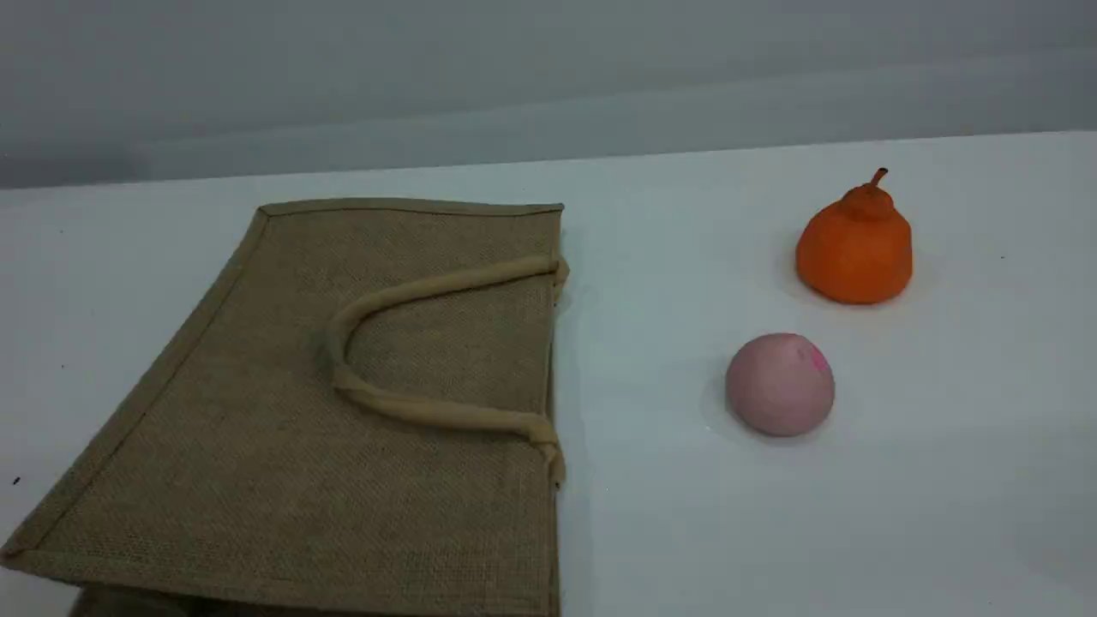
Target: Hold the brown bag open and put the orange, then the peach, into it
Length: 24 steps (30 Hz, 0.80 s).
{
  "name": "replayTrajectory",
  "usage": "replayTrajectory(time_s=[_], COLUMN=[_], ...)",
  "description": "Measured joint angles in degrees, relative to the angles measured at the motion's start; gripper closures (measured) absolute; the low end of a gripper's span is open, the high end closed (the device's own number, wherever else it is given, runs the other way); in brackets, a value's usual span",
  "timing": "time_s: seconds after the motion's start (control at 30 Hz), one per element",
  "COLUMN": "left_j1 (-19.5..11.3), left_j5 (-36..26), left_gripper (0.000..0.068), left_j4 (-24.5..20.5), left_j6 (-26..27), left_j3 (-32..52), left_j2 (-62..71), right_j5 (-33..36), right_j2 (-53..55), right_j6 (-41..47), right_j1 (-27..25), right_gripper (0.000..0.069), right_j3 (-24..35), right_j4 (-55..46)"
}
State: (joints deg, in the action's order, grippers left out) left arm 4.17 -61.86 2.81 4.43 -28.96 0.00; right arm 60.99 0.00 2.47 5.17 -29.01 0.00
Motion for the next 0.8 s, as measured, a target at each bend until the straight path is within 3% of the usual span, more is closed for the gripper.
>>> replayTrajectory(time_s=[0.8], left_j1=[0.0], left_j5=[0.8], left_gripper=[0.0225], left_j4=[0.0], left_j6=[-0.8], left_j3=[-0.5], left_j2=[0.3], right_j5=[-0.1], right_j2=[0.0], right_j6=[-0.4], right_j1=[0.0], right_gripper=[0.0218], right_j3=[0.0], right_j4=[0.0])
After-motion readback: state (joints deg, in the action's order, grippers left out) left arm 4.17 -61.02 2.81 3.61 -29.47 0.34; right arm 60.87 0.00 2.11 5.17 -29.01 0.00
